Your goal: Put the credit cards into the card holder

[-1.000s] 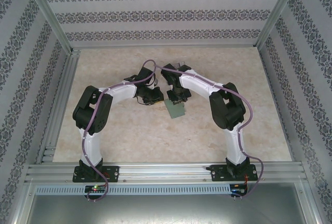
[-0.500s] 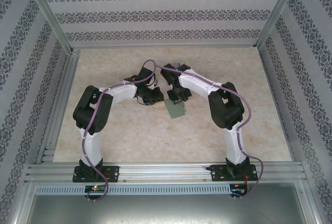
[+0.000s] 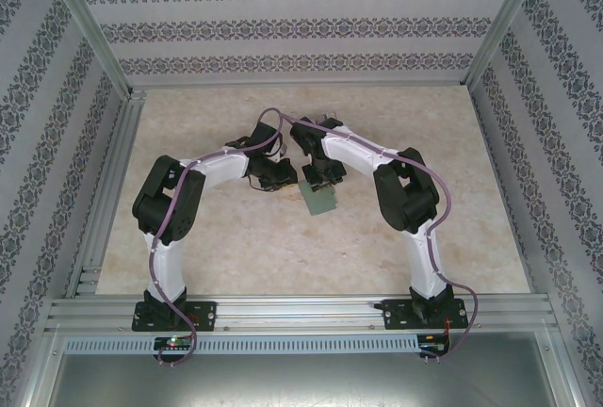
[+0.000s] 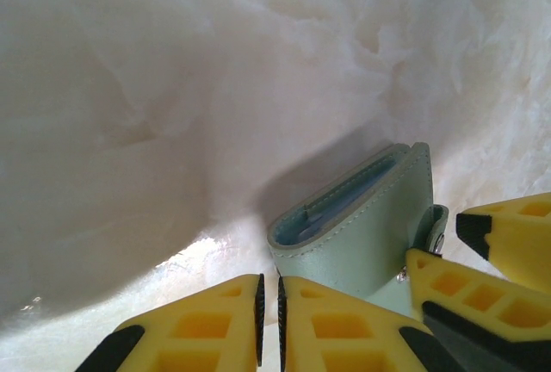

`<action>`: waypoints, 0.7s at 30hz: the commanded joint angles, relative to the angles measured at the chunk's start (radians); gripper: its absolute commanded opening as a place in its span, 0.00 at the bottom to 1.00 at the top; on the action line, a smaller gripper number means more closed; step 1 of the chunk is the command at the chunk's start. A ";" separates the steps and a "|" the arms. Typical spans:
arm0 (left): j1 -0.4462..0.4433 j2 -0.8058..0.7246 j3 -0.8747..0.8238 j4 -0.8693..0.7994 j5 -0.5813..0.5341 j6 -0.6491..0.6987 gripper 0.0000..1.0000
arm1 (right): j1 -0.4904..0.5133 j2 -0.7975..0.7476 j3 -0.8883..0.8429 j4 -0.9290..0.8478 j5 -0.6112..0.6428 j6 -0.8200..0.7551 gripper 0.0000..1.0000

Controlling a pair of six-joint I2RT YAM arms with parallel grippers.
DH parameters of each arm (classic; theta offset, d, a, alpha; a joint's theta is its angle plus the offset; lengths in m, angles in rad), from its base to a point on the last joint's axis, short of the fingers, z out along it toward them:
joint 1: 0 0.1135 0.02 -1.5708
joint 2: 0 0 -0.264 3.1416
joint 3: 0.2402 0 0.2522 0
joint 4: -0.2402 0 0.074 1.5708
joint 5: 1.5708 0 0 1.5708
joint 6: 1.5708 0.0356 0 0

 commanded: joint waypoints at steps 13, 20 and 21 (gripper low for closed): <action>-0.015 -0.010 0.008 -0.015 0.006 0.018 0.15 | 0.011 0.002 0.016 -0.045 0.048 -0.016 0.21; -0.019 -0.004 0.006 0.003 0.017 0.002 0.15 | 0.008 -0.066 -0.013 -0.022 0.055 -0.019 0.07; -0.022 -0.002 0.006 0.009 0.021 -0.002 0.15 | 0.006 -0.077 -0.022 -0.011 0.048 -0.020 0.06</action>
